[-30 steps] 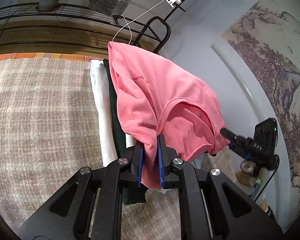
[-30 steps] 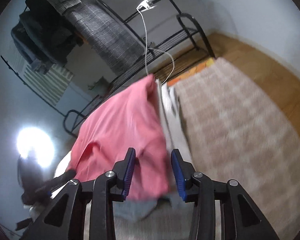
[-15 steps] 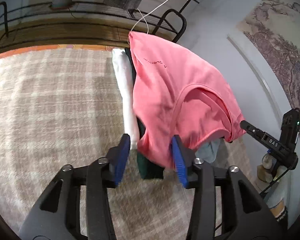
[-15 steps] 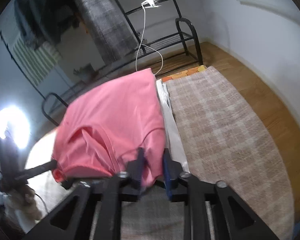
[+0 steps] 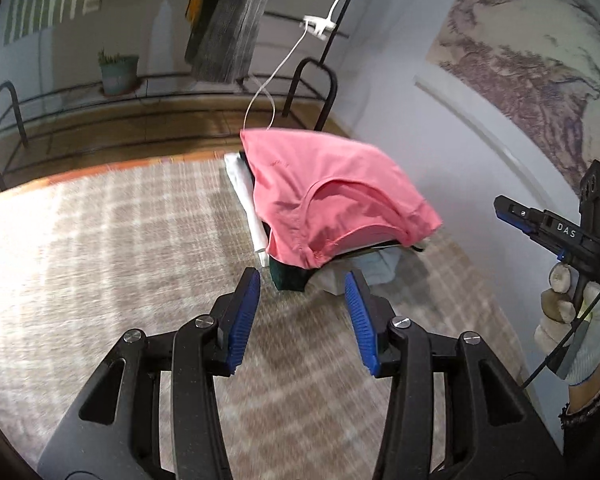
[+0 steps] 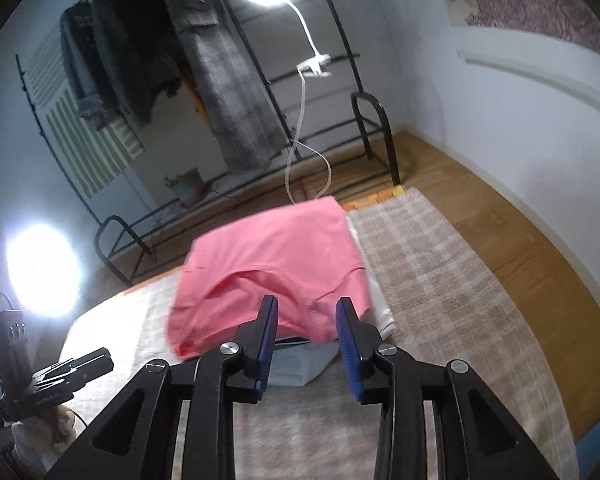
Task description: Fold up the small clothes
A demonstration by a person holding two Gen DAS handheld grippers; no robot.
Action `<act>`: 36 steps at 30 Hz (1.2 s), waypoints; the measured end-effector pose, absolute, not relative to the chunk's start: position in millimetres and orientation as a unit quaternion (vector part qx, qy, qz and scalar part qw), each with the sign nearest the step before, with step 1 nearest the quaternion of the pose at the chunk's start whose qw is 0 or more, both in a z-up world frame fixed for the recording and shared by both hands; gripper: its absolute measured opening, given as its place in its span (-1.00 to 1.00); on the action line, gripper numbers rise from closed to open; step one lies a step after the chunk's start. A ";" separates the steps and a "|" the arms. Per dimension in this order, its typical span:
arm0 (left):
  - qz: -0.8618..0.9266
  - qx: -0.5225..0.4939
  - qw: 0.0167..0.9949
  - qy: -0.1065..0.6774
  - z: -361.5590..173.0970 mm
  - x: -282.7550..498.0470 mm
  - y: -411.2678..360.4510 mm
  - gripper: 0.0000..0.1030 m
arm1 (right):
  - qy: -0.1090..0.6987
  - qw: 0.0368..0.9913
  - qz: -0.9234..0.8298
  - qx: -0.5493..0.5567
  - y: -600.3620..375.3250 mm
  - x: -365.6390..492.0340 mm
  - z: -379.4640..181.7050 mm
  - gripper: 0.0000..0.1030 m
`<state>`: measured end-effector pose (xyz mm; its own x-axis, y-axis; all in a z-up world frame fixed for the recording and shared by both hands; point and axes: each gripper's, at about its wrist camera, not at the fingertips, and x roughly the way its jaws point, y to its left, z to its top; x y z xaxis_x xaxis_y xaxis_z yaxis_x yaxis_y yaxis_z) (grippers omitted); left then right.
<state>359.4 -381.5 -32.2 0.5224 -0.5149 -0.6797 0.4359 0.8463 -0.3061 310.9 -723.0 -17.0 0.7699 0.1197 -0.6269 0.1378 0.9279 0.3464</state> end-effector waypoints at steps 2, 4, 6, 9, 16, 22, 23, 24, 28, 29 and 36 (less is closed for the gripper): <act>-0.276 -0.044 0.877 0.392 -17.4 341.6 -372.2 -0.13 | 0.332 0.926 -0.009 0.177 -708.4 296.8 -1.4 -0.37; -0.281 -0.041 0.881 0.378 -3.4 322.6 -359.5 -0.12 | 0.327 0.931 -0.011 0.165 -692.6 281.8 13.5 -0.37; -0.284 -0.035 0.885 0.367 7.7 305.8 -351.1 -0.11 | 0.321 0.935 -0.013 0.153 -676.3 267.1 26.7 -0.37; -0.290 -0.027 0.892 0.347 24.1 277.2 -334.8 0.02 | 0.312 0.939 -0.015 0.143 -650.8 241.4 45.5 -0.37; -0.301 -0.005 0.904 0.303 46.8 211.5 -305.7 0.31 | 0.288 0.951 -0.040 0.108 -592.2 186.2 74.8 -0.20; -0.307 0.019 0.910 0.279 49.4 169.2 -289.8 0.50 | 0.271 0.956 -0.056 0.098 -549.2 151.8 77.8 0.14; -0.308 0.023 0.910 0.276 48.6 164.2 -288.1 0.51 | 0.269 0.956 -0.061 0.101 -544.5 147.2 76.7 0.19; -0.308 0.025 0.911 0.275 47.0 159.8 -285.8 0.52 | 0.267 0.956 -0.064 0.105 -541.3 144.0 74.7 0.20; -0.307 0.030 0.913 0.268 36.8 148.6 -281.9 0.59 | 0.262 0.953 -0.071 0.132 -532.0 135.7 65.7 0.20; -0.307 0.034 0.913 0.267 33.0 147.1 -282.2 0.60 | 0.262 0.953 -0.075 0.134 -529.4 134.2 62.0 0.22; -0.294 0.058 0.909 0.289 10.2 149.6 -288.0 0.75 | 0.249 0.957 -0.084 0.125 -521.5 128.0 47.8 0.62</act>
<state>149.6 -288.0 10.2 0.6600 -0.5005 -0.5602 0.5679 0.8206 -0.0640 128.0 -521.5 47.8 0.8621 -0.0986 -0.4971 0.2227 0.9548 0.1970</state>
